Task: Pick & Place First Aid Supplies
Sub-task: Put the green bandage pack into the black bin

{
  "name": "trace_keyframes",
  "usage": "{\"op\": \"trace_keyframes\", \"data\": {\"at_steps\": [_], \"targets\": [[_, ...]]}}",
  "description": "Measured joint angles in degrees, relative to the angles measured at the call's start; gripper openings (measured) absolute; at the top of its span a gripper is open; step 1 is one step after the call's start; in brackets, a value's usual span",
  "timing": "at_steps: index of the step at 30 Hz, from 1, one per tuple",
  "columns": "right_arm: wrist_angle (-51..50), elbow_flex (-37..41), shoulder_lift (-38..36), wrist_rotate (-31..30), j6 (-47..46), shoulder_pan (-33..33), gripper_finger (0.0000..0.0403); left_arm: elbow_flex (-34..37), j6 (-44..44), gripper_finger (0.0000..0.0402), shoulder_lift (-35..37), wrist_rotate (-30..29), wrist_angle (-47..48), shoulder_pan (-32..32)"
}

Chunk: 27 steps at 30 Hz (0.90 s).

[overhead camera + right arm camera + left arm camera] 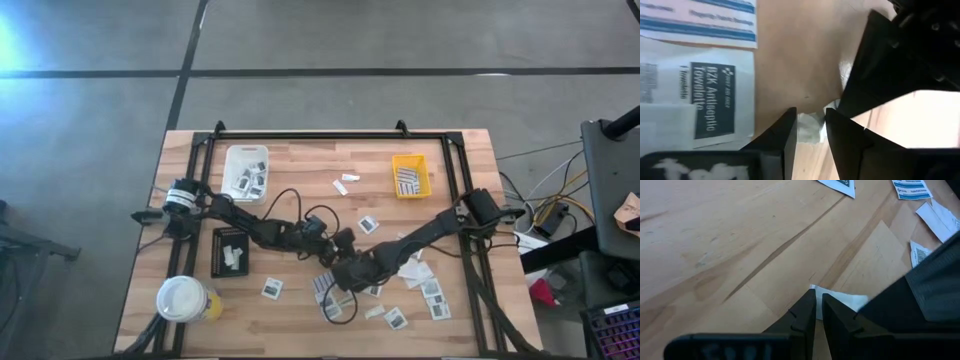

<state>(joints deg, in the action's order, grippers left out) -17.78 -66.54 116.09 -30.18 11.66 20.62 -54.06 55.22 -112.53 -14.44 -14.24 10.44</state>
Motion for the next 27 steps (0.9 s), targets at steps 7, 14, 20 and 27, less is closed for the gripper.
{"op": "trace_keyframes", "data": {"at_steps": [7,14,20,27], "targets": [[-1.1,0.1,0.1,-1.8,-2.7,-0.1,0.0085,0.0,0.0,0.0053,0.0,0.0,0.0,0.0],[-2.8,0.2,0.0,-2.0,-5.0,0.2,0.0078,0.0,0.2,0.0053,0.0,0.1,0.0,0.0],[-2.8,0.2,0.0,-2.0,-6.3,1.1,0.009,0.0,0.2,0.0053,0.0,0.1,0.2,0.0],[-2.8,0.2,0.2,-3.5,-9.5,1.3,0.0101,0.0,0.1,0.0053,0.0,0.1,0.2,0.0]]}}
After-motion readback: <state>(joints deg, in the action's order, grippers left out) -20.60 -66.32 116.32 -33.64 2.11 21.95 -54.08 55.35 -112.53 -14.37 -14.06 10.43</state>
